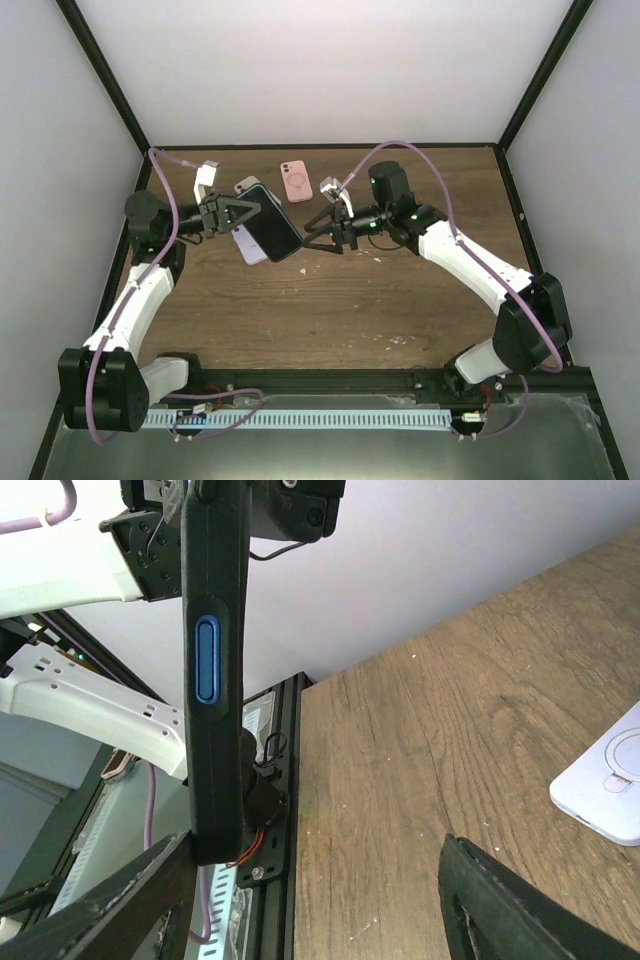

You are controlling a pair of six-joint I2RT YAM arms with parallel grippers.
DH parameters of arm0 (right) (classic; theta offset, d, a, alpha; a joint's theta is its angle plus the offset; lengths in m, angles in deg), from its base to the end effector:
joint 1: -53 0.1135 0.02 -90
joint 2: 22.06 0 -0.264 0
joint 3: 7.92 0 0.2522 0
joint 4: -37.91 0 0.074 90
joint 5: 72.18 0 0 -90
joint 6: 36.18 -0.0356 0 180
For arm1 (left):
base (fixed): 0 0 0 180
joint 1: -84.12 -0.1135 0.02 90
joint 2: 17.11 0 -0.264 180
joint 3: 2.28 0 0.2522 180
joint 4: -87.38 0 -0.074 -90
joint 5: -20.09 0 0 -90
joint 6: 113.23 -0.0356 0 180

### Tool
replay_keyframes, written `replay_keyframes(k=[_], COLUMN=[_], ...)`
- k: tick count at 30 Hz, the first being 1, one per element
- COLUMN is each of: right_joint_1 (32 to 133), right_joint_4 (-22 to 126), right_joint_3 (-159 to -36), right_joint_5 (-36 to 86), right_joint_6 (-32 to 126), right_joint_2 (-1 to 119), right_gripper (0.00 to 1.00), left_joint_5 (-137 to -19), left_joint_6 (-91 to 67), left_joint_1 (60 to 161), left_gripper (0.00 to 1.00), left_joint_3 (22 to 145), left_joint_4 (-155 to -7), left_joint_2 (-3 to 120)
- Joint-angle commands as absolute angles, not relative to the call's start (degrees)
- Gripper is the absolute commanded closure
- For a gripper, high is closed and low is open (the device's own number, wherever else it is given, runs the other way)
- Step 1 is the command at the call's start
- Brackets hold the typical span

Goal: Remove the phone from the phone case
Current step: Remove the phone case from the phone.

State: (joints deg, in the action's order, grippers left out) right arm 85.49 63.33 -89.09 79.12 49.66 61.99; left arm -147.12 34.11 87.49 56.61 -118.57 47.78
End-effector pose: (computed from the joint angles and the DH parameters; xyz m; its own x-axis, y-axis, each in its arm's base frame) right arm 0.2571 0.2008 0.3202 -0.4648 -0.2547 -0.8480 -0.8780 0.0087 0.4786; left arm 0.2333 -0.0485 0.3541 -0.5975 -0.1515 -0.7874 0.7876 0.0733 -0.6118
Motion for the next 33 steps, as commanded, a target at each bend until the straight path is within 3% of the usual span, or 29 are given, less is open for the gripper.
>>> replay_keyframes(k=[1,33], right_joint_1=[84.26,79.36], right_joint_4=[62.8,57.66], right_joint_3=[-90.14,-89.88], right_joint_5=[75.23,75.06], right_joint_6=[49.4,52.65], right_joint_2=[63.99,70.34], right_gripper=[0.36,0.43], left_joint_5=[-148.6,-150.16], left_joint_6=[37.67,46.02], left_joint_1=[88.04,91.31], left_gripper=[1.0,1.0], left_joint_3=[56.83,56.91], left_joint_4=[-123.72,-133.24], left_joint_2=[47.02,48.01])
